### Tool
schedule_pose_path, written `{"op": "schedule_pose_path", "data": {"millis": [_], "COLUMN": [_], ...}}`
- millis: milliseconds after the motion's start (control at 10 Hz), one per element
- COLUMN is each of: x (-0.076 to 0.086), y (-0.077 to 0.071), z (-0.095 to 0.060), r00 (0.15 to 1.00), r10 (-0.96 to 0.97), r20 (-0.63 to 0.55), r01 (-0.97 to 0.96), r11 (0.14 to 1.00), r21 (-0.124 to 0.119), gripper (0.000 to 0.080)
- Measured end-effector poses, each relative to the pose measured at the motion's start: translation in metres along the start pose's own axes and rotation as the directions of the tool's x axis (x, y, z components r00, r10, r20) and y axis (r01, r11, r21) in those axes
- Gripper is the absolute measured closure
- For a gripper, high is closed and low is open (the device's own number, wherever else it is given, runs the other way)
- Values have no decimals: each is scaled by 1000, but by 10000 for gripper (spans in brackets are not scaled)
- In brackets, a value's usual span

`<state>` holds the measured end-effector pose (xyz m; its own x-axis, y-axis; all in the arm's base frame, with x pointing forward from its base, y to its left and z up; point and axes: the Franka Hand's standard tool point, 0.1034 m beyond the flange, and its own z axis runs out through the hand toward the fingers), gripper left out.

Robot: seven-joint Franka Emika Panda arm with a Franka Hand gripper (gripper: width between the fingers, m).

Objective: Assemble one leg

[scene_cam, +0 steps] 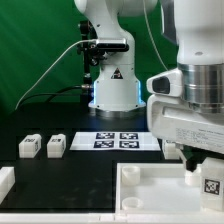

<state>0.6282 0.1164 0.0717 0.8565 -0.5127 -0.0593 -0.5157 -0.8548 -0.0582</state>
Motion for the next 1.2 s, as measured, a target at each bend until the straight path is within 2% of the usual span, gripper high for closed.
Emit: {"op": "schedule_pose_path", "data": {"millis": [100,300,400,500,700,900,1000,1100,1200], "x": [6,6,6,5,5,6,5,4,3], "y": [2,1,1,0,0,2,0,-2,-3], "z": [-1,0,0,0,1,1,1,1,1], "r00": [993,995,984,952,779,407,258,60,14], "r10": [-116,97,176,307,626,911,962,991,991], "r20": [-24,-22,-20,-16,0,72,89,121,134], "r01": [116,-97,-175,-307,-626,-913,-966,-997,-998], "r11": [993,995,984,952,779,405,255,53,5], "r21": [7,14,16,19,27,37,44,53,65], "gripper": [150,405,508,508,508,508,507,507,506]}}
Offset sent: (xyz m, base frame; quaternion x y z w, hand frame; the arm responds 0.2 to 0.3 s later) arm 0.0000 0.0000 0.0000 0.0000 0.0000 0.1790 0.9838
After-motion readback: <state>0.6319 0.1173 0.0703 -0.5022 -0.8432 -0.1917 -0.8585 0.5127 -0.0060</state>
